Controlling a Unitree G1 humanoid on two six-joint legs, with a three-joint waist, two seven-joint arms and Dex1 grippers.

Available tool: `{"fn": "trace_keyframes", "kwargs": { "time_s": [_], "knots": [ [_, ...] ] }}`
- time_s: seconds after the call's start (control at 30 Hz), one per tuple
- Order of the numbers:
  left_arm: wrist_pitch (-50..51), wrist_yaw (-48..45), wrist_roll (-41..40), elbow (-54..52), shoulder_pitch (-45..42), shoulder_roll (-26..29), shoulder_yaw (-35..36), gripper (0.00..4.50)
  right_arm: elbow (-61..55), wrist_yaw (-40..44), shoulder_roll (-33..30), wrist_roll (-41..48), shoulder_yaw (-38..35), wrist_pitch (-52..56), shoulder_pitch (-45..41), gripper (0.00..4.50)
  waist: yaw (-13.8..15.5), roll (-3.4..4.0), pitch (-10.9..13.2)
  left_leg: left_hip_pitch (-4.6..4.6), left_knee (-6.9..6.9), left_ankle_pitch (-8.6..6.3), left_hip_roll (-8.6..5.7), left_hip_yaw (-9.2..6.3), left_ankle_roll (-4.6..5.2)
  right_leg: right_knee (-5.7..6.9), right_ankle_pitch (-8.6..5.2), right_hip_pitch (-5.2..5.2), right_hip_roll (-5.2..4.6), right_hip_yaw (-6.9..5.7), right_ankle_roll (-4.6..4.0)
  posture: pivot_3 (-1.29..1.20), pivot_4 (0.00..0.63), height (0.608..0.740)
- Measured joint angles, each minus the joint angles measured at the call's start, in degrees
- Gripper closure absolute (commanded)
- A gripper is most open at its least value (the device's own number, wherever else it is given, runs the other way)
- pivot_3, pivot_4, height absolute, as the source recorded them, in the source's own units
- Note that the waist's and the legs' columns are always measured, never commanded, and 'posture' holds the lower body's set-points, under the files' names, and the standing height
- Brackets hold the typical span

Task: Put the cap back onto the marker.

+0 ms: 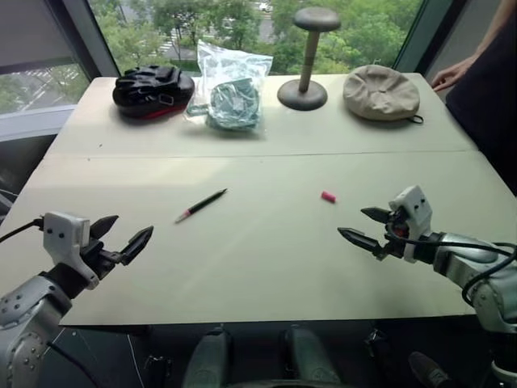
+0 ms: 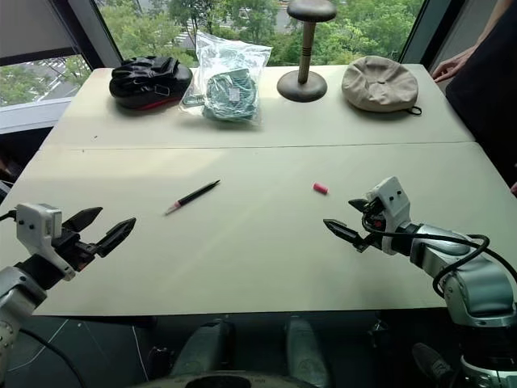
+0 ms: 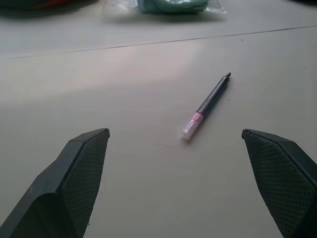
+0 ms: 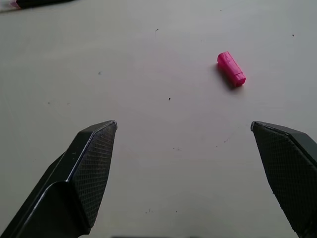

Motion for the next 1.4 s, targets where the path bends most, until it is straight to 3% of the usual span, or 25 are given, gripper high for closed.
{"fn": "trace_keyframes", "kwargs": {
  "time_s": [0.2, 0.4, 0.53, 0.63, 0.77, 1.0, 1.2, 1.4],
  "knots": [
    [-0.5, -2.0, 1.1, 1.8, -1.6, 1.9, -0.3, 0.0, 0.9, 3.6, -1.3, -2.4, 2.8, -4.8, -5.9, 0.01, -0.1, 0.0, 0.0, 0.03, 0.0, 0.0, 0.0, 0.03, 0.0, 0.02, 0.01, 0.01, 0.03, -0.02, -0.01, 0.0, 0.15, 0.74],
    [-2.0, -6.8, 3.1, 6.1, -6.1, 6.0, -3.7, 0.0, -5.1, 10.2, -1.4, 0.5, 11.5, -2.6, -13.3, 0.01, 0.0, 0.0, 0.0, 0.01, -0.02, 0.0, 0.03, 0.01, 0.0, 0.03, 0.02, -0.01, 0.04, -0.08, 0.0, 0.0, 0.15, 0.74],
    [-5.0, -12.8, 6.7, 14.2, -11.8, 11.1, -7.6, 0.0, -5.8, 11.2, -0.4, 0.3, 15.5, -2.2, -15.4, 0.01, 0.2, 0.0, 0.0, -0.02, 0.01, 0.0, -0.01, 0.02, 0.0, 0.02, 0.02, -0.01, 0.0, -0.14, -0.02, 0.0, 0.15, 0.74],
    [-11.0, -18.5, 12.6, 25.1, -21.5, 13.6, -14.8, 0.0, -4.0, 10.2, 1.9, -1.5, 17.2, -3.2, -16.6, 0.01, 0.3, 0.0, 0.0, -0.01, 0.03, 0.01, -0.04, 0.07, -0.02, 0.02, 0.05, 0.01, 0.0, -0.21, -0.08, 0.0, 0.15, 0.74],
    [-18.1, -24.5, 18.0, 42.2, -36.7, 11.3, -22.8, 0.0, -1.9, 8.5, 3.7, -3.8, 18.0, -4.9, -16.8, 0.01, 0.2, -0.02, 0.0, -0.07, 0.05, 0.03, -0.07, 0.1, -0.02, 0.05, 0.17, -0.02, 0.05, -0.25, 0.12, 0.0, 0.15, 0.74],
    [-27.1, -33.5, 24.5, 66.0, -52.9, 4.6, -31.1, 0.0, -1.7, 4.5, 5.4, -5.8, 16.9, -6.0, -13.4, 0.01, -0.1, -0.06, 0.0, -0.32, 0.02, 0.0, -0.19, 0.07, 0.03, 0.13, 0.28, -0.3, 0.17, -0.3, 0.33, 0.0, 0.15, 0.74],
    [-33.3, -34.9, 28.3, 76.6, -60.2, 0.4, -32.3, 0.0, -3.8, 1.4, 6.7, -6.2, 16.5, -6.0, -10.7, 0.01, -0.1, -0.07, 0.0, -0.42, 0.15, 0.0, -0.2, 0.04, 0.04, 0.33, 0.28, -0.4, 0.19, -0.32, 0.34, 0.0, 0.15, 0.74],
    [-38.6, -33.5, 32.1, 79.9, -60.0, -4.0, -33.9, 0.0, -4.1, -0.5, 7.3, -6.3, 15.8, -6.0, -10.0, 0.01, -0.1, -0.08, 0.0, -0.42, 0.34, 0.0, -0.23, 0.01, 0.04, 0.47, 0.28, -0.36, 0.17, -0.32, 0.35, 0.0, 0.15, 0.74]
  ]
}}
